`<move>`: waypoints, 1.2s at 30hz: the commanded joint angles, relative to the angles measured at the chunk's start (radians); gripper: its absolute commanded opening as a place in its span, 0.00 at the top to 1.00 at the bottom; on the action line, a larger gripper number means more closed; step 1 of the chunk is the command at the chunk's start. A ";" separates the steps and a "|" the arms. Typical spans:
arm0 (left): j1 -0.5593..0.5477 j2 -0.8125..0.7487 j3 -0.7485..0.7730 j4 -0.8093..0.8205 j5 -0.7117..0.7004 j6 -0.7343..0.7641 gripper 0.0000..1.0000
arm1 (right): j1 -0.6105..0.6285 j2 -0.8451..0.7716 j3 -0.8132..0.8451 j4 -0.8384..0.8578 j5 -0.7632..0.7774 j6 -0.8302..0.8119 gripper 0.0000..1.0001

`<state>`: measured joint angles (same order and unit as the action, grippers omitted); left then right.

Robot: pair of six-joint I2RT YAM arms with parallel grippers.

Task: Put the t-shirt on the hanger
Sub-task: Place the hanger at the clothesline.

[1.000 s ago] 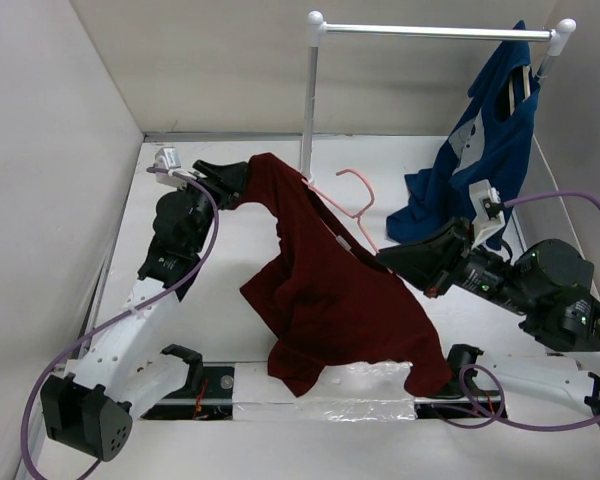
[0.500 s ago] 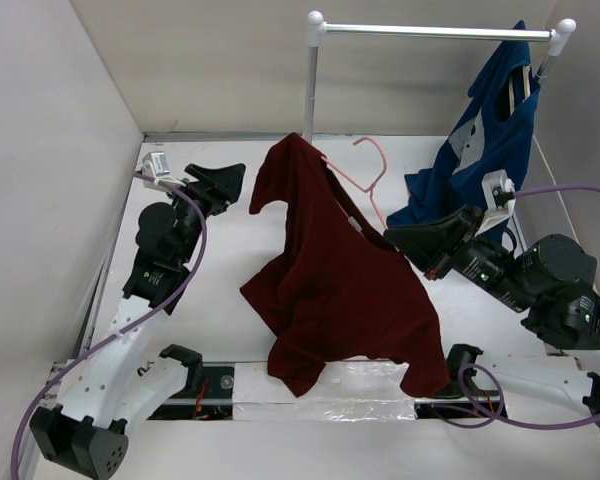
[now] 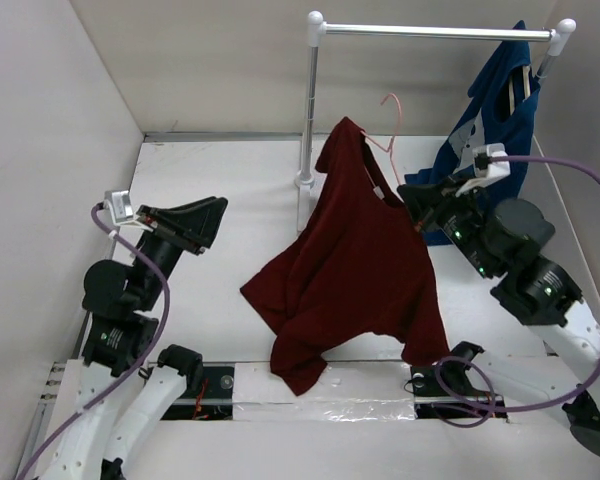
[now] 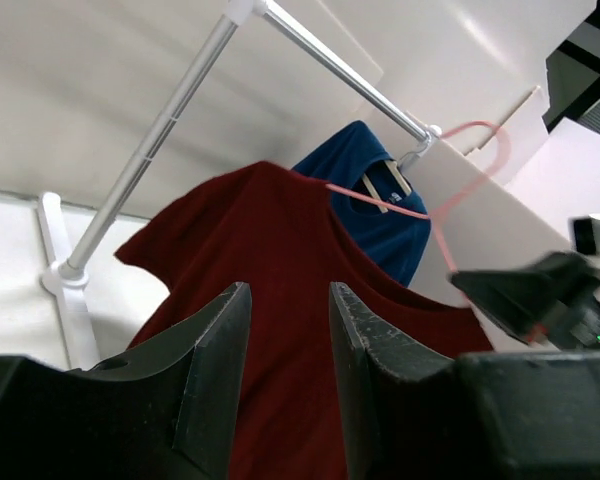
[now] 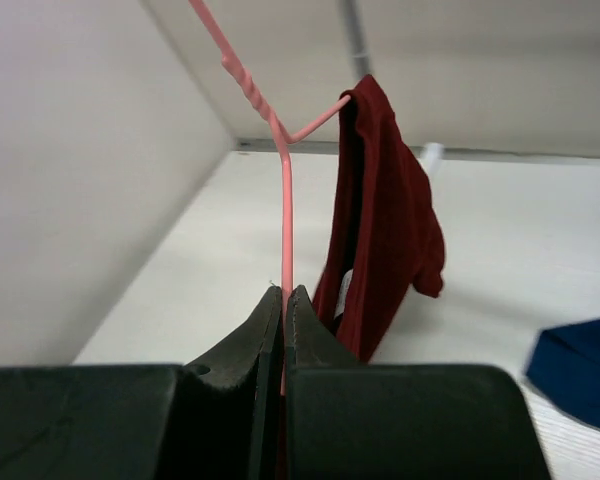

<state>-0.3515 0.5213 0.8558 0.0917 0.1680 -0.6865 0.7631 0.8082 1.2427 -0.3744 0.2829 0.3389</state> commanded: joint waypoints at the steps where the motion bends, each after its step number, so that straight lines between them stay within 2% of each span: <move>1: 0.002 -0.050 0.055 -0.121 0.027 0.079 0.66 | -0.118 0.032 0.069 0.110 0.030 -0.058 1.00; 12: 0.002 -0.210 0.046 -0.274 0.019 0.247 0.59 | -0.569 0.219 0.219 0.132 -0.238 -0.052 1.00; 16: -0.035 -0.253 0.009 -0.299 -0.070 0.274 0.59 | -0.649 0.296 0.305 0.118 -0.249 -0.049 1.00; 23: -0.086 -0.279 -0.047 -0.273 -0.084 0.303 0.59 | -0.732 0.394 0.432 0.111 -0.251 -0.046 1.00; 31: -0.095 -0.290 -0.069 -0.283 -0.099 0.312 0.59 | -0.786 0.543 0.590 0.075 -0.257 -0.060 1.00; 36: -0.095 -0.284 -0.070 -0.283 -0.101 0.317 0.59 | -0.835 0.574 0.574 0.094 -0.274 -0.046 1.00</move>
<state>-0.4397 0.2436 0.7910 -0.2287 0.0746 -0.3904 -0.0414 1.3903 1.7851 -0.3710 0.0265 0.2916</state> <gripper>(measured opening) 0.414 0.029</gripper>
